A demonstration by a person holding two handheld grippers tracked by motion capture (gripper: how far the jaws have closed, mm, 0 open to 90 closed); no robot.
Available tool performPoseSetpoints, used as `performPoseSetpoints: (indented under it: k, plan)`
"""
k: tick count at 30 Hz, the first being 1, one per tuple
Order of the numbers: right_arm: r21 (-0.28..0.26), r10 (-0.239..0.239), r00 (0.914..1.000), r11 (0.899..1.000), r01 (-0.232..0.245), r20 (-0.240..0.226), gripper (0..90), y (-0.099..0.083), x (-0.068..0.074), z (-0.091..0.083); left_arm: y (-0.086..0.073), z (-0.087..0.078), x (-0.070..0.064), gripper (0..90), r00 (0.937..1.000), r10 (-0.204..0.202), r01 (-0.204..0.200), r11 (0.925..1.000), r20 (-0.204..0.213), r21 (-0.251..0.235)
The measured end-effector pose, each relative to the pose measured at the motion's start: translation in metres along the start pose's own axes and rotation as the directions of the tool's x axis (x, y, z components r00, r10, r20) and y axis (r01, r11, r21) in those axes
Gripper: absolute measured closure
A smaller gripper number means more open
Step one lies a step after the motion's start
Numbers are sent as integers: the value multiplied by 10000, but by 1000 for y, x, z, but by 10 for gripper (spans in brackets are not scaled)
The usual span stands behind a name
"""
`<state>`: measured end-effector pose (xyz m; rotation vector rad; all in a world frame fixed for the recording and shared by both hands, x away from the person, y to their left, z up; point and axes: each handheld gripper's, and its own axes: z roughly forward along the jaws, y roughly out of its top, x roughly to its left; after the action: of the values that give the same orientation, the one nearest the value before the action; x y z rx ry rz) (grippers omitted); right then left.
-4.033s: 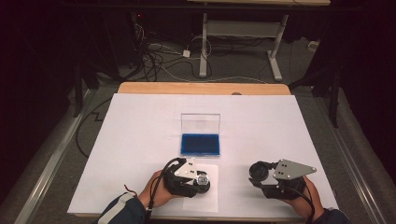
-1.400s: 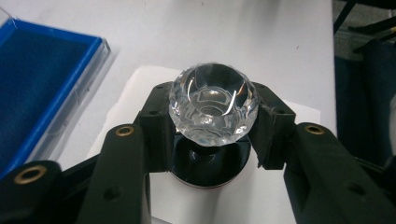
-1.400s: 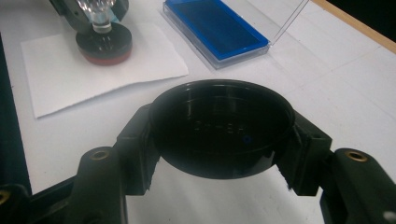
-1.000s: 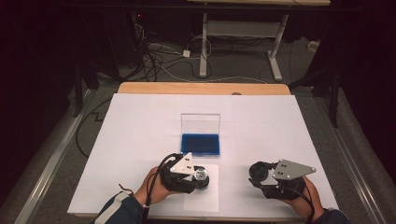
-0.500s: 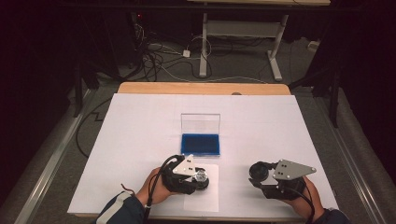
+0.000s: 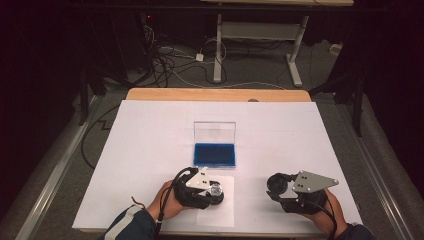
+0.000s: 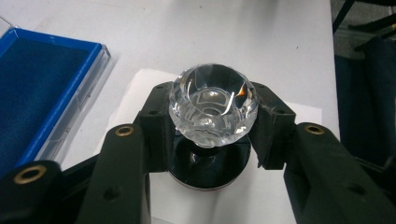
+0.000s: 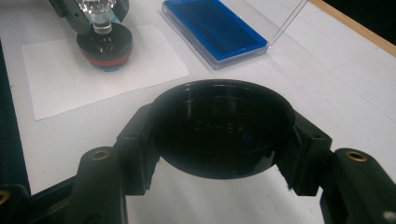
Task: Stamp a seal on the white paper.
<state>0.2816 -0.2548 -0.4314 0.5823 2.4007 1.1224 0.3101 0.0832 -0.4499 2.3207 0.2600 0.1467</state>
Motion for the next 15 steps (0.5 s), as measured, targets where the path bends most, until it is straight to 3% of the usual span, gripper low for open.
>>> performPoseSetpoints:
  k: [8,12,15]
  plan:
    - [5,-7,10000,10000,7,-17,389,0,0,0,4,-6,-3,541,9999,120,-120,9999,-26,-89]
    - [-6,-10,10000,10000,10,-20,390,0,0,0,10,-17,-6,540,9998,190,-191,9989,-11,-434]
    - [5,-31,10000,10000,31,-19,390,0,1,0,9,-16,-7,541,9998,220,-220,9992,9,-348]
